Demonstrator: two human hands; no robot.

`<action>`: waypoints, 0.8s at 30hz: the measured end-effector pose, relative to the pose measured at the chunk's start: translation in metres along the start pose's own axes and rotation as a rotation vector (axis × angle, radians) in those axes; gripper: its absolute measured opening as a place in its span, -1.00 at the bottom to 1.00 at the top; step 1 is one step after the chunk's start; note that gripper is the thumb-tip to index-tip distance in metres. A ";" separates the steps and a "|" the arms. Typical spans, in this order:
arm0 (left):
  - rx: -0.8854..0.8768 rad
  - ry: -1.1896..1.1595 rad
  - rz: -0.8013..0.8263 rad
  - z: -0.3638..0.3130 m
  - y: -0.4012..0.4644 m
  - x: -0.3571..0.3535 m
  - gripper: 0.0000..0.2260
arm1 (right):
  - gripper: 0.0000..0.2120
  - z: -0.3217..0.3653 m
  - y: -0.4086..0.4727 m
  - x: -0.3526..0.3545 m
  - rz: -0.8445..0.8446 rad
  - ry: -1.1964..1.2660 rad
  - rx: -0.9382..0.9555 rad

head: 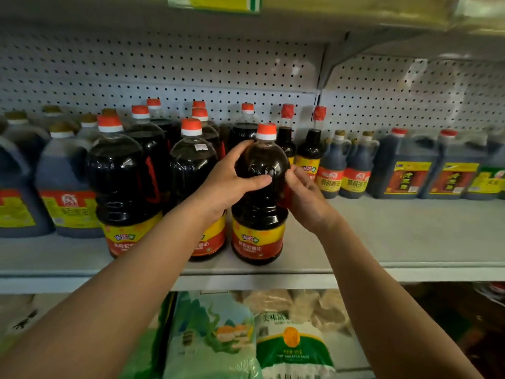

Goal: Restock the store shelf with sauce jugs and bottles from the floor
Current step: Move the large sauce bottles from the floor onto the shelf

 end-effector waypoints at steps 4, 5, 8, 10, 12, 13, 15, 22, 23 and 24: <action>-0.067 0.226 -0.034 -0.014 0.005 0.007 -0.04 | -0.31 -0.025 -0.021 0.004 -0.003 -0.205 0.020; -0.086 0.271 -0.025 -0.018 0.005 0.008 0.03 | -0.26 -0.034 -0.026 0.004 0.008 -0.261 0.023; -0.126 0.380 0.027 -0.026 0.007 0.008 0.10 | -0.10 -0.052 -0.034 0.007 -0.035 -0.366 0.062; -0.131 0.427 0.058 -0.029 0.011 0.008 0.08 | -0.06 -0.053 -0.035 0.011 -0.082 -0.399 0.098; -0.116 0.450 0.060 -0.030 0.016 0.008 0.05 | -0.07 -0.051 -0.030 0.014 -0.095 -0.417 0.106; -0.108 0.463 0.055 -0.030 0.019 0.008 0.04 | -0.08 -0.051 -0.027 0.015 -0.090 -0.426 0.104; -0.093 0.501 0.043 -0.031 0.028 0.007 0.03 | -0.10 -0.050 -0.021 0.017 -0.074 -0.425 0.094; -0.011 0.497 0.003 -0.027 0.067 0.001 0.01 | -0.22 -0.053 0.011 0.025 -0.073 -0.412 0.011; -0.001 0.493 -0.009 -0.026 0.070 0.001 0.01 | -0.23 -0.054 0.017 0.025 -0.071 -0.416 0.004; 0.006 0.490 -0.022 -0.024 0.074 0.001 0.01 | -0.24 -0.056 0.023 0.026 -0.065 -0.414 -0.008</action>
Point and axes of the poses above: each hand's wrist, its own y-axis towards the middle knuckle, its own x-axis out of the back of the hand, z = x × y, the point moved 7 cm from there along y, towards the middle knuckle, and after that the axes turned 4 degrees about y, right-handed, at the moved point
